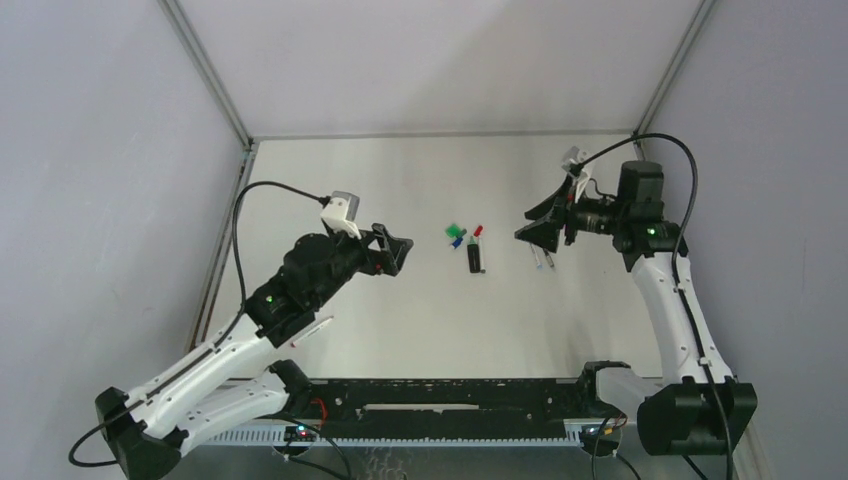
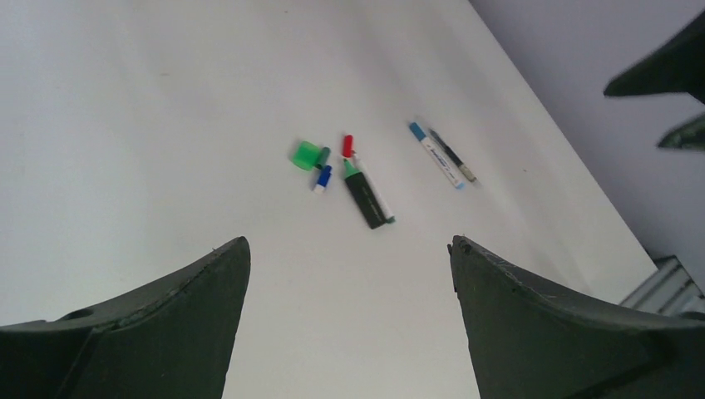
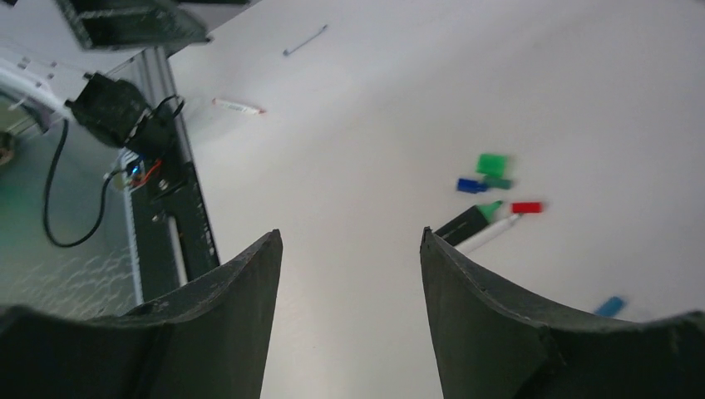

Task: Insert the pens into the pen caps
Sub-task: Pick up the pen from the center of the board.

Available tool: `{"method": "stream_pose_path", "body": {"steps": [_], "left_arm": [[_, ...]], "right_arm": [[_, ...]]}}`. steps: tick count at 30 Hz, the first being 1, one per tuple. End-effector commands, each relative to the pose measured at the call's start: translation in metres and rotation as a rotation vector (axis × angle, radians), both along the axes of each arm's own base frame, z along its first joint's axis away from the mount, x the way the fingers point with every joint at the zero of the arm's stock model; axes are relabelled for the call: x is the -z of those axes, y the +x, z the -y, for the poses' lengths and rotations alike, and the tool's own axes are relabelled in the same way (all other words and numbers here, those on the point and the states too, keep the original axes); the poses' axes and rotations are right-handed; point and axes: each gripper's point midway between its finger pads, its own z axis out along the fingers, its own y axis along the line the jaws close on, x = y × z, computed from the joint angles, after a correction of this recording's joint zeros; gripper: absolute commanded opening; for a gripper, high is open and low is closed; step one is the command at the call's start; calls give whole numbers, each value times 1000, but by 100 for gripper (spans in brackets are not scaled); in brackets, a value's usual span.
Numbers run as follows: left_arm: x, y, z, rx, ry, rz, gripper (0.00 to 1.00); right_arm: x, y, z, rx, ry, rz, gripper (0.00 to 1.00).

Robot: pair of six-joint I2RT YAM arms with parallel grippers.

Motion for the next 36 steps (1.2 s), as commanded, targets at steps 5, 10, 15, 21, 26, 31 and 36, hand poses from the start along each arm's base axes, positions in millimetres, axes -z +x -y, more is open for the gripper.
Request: {"method": "stream_pose_path", "body": {"steps": [5, 10, 15, 21, 26, 31, 36], "left_arm": [[11, 19, -4, 14, -33, 16, 94], [23, 30, -21, -36, 8, -16, 99], [24, 44, -56, -130, 141, -56, 100], [25, 60, -101, -235, 397, -79, 100], [50, 79, -146, -311, 486, -144, 100], [75, 81, -179, -386, 536, -228, 93], [89, 81, -207, -471, 586, -287, 91]], "right_arm": [[20, -18, -27, -123, -33, -10, 69], [22, -19, -31, -125, -46, -12, 69], [24, -19, -33, -131, -47, -22, 69], [28, -17, -32, -124, -62, -22, 69], [32, -13, -28, -109, -68, -36, 69], [38, -9, -28, -104, -73, -56, 69], [46, -10, -36, -127, -96, -59, 69]]}}
